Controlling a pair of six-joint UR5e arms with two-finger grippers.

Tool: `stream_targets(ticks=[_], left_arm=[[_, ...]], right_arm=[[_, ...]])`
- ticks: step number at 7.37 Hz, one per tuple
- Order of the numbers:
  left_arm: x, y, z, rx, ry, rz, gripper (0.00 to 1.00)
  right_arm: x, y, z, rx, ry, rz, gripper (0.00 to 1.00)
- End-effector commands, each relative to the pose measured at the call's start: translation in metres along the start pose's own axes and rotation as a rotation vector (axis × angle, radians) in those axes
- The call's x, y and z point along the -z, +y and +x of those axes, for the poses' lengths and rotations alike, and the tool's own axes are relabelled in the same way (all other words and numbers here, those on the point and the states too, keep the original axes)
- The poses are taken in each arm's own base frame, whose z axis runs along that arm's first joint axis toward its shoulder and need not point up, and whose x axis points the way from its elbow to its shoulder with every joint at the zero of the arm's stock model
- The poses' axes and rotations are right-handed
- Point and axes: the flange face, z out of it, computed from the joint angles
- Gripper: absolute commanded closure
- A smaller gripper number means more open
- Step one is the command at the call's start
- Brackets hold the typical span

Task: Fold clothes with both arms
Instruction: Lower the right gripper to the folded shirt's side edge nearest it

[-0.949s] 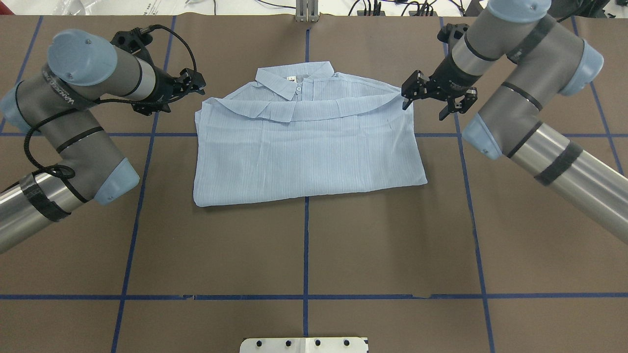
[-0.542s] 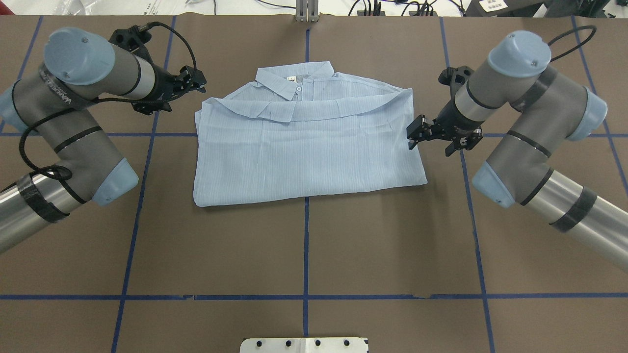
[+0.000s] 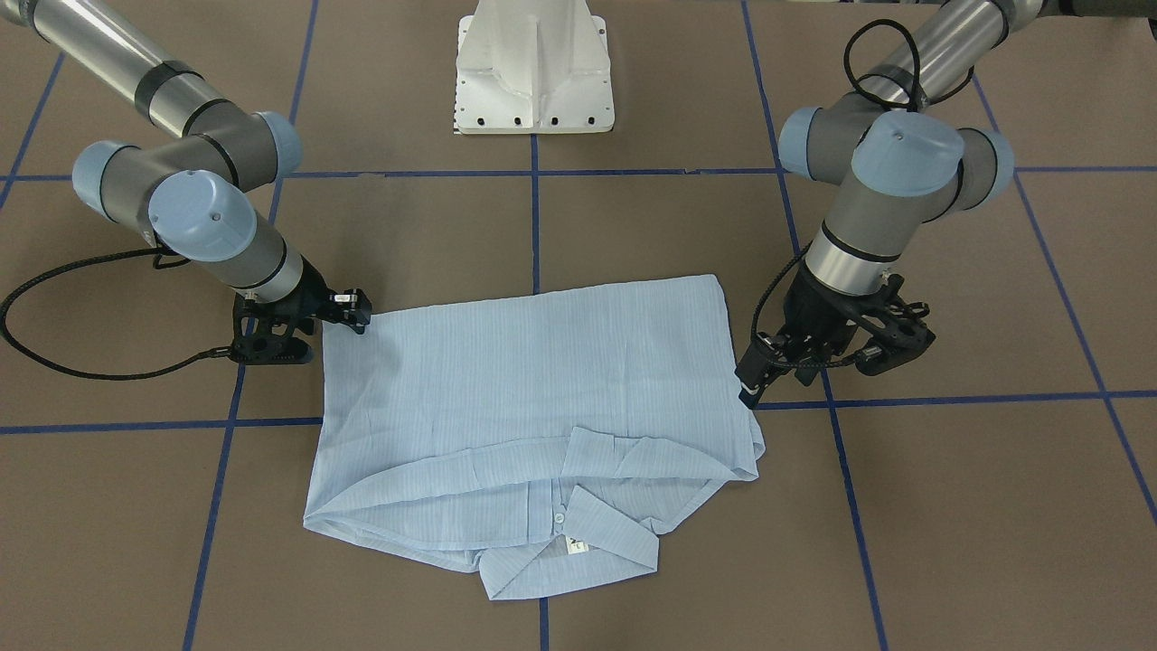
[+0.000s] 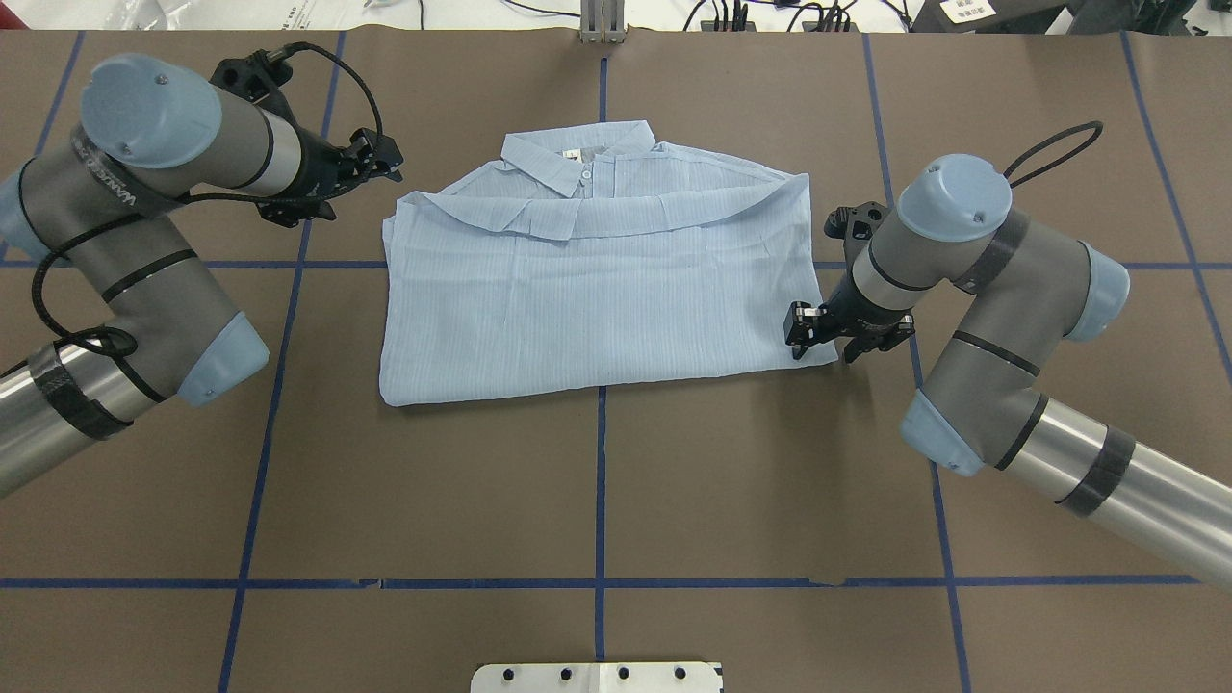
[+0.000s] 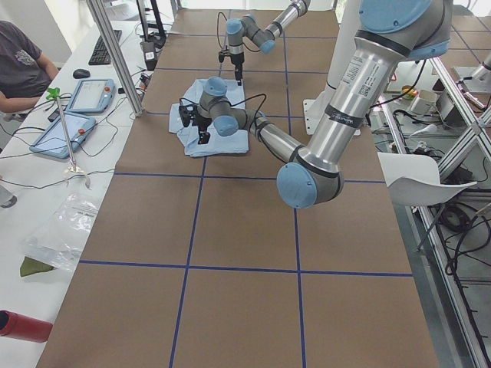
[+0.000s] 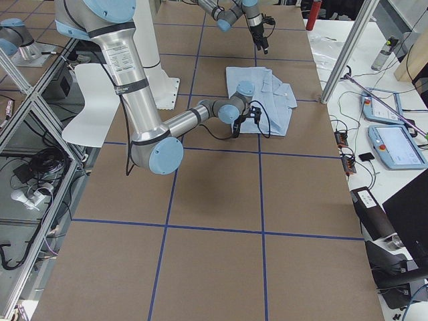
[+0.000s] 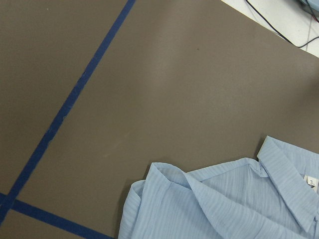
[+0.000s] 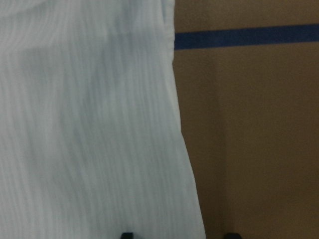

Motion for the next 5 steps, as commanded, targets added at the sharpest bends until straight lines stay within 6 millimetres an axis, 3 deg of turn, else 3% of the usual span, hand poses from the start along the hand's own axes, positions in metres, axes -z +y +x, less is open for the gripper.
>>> stream_targets(ticks=[1, 5], left_arm=[[-0.003, 0.000, -0.004, 0.000, -0.004, -0.002, 0.01], [-0.003, 0.000, -0.004, 0.001, -0.003, -0.002, 0.02]], right_arm=[[0.011, 0.002, -0.006, 0.014, -0.020, 0.009, 1.00], [0.025, 0.010, -0.007, 0.028, -0.039, 0.018, 1.00]])
